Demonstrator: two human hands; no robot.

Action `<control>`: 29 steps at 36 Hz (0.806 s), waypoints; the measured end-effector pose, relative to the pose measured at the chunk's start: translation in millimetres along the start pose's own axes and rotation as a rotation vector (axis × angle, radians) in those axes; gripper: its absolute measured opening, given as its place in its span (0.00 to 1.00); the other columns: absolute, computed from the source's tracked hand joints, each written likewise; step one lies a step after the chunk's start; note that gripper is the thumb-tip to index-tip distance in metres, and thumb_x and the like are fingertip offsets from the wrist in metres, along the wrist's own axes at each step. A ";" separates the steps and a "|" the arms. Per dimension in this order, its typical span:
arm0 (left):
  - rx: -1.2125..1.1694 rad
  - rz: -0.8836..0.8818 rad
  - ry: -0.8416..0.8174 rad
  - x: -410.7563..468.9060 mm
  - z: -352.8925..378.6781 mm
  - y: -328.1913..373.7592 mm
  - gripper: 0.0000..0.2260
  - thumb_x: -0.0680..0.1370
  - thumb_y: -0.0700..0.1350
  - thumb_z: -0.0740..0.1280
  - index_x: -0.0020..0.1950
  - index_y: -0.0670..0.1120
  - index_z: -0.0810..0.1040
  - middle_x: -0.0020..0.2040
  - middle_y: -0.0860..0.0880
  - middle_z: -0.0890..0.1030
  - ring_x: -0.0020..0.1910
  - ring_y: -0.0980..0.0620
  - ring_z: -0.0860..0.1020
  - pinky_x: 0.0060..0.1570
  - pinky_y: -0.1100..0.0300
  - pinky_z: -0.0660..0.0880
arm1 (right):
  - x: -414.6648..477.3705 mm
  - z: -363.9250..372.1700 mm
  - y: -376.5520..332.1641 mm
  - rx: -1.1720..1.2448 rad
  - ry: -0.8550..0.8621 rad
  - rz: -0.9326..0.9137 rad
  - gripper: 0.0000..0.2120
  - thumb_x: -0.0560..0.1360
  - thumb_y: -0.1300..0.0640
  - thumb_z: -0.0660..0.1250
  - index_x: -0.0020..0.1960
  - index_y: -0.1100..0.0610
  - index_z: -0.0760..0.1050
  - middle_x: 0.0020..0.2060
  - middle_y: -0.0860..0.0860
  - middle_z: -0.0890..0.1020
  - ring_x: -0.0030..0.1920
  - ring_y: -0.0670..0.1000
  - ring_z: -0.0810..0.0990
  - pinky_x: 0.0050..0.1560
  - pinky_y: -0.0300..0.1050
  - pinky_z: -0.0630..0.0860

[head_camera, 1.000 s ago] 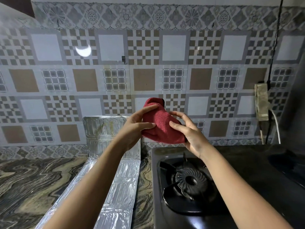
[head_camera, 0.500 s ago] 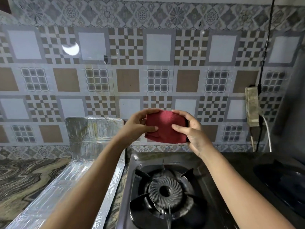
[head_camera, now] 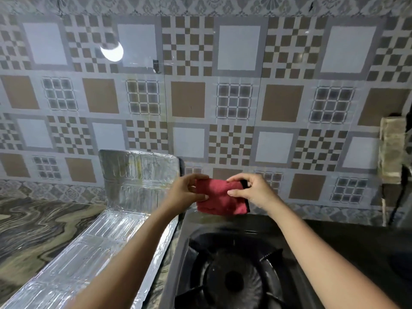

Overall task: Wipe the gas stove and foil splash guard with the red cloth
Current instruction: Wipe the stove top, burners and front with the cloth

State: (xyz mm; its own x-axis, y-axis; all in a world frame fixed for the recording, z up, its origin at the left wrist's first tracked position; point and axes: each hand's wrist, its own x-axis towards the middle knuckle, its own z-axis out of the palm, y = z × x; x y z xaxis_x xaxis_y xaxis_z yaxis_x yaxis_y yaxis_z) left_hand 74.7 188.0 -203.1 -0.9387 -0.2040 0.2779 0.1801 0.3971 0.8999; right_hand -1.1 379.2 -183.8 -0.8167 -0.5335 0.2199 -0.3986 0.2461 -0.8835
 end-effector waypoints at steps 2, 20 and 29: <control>0.058 0.012 0.044 5.1 1.3 -15.5 0.24 0.65 0.29 0.73 0.57 0.48 0.78 0.49 0.45 0.81 0.44 0.52 0.80 0.43 0.64 0.80 | 13.1 9.9 13.4 -0.038 0.009 0.019 0.12 0.66 0.64 0.74 0.46 0.51 0.80 0.44 0.47 0.80 0.49 0.50 0.79 0.52 0.47 0.78; -0.025 -0.052 0.049 -15.2 5.4 -78.7 0.22 0.69 0.26 0.67 0.50 0.53 0.79 0.44 0.48 0.80 0.41 0.53 0.79 0.45 0.52 0.79 | 18.7 35.1 59.8 -0.346 -0.138 0.067 0.11 0.67 0.59 0.74 0.48 0.49 0.80 0.59 0.47 0.78 0.63 0.48 0.71 0.58 0.40 0.61; -0.079 -0.226 0.056 -55.4 8.0 -89.7 0.24 0.76 0.38 0.67 0.71 0.43 0.65 0.64 0.50 0.70 0.64 0.56 0.68 0.63 0.62 0.65 | 14.4 32.5 52.0 -0.671 -0.202 0.025 0.05 0.71 0.48 0.69 0.46 0.44 0.80 0.56 0.50 0.67 0.64 0.53 0.61 0.68 0.53 0.59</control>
State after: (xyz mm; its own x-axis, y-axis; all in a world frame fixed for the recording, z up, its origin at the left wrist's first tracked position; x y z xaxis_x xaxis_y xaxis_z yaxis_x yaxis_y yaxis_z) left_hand 108.2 170.9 -301.9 -0.9406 -0.3293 0.0830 -0.0076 0.2648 0.9643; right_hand -20.0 358.0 -240.0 -0.7616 -0.6448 0.0642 -0.6051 0.6722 -0.4266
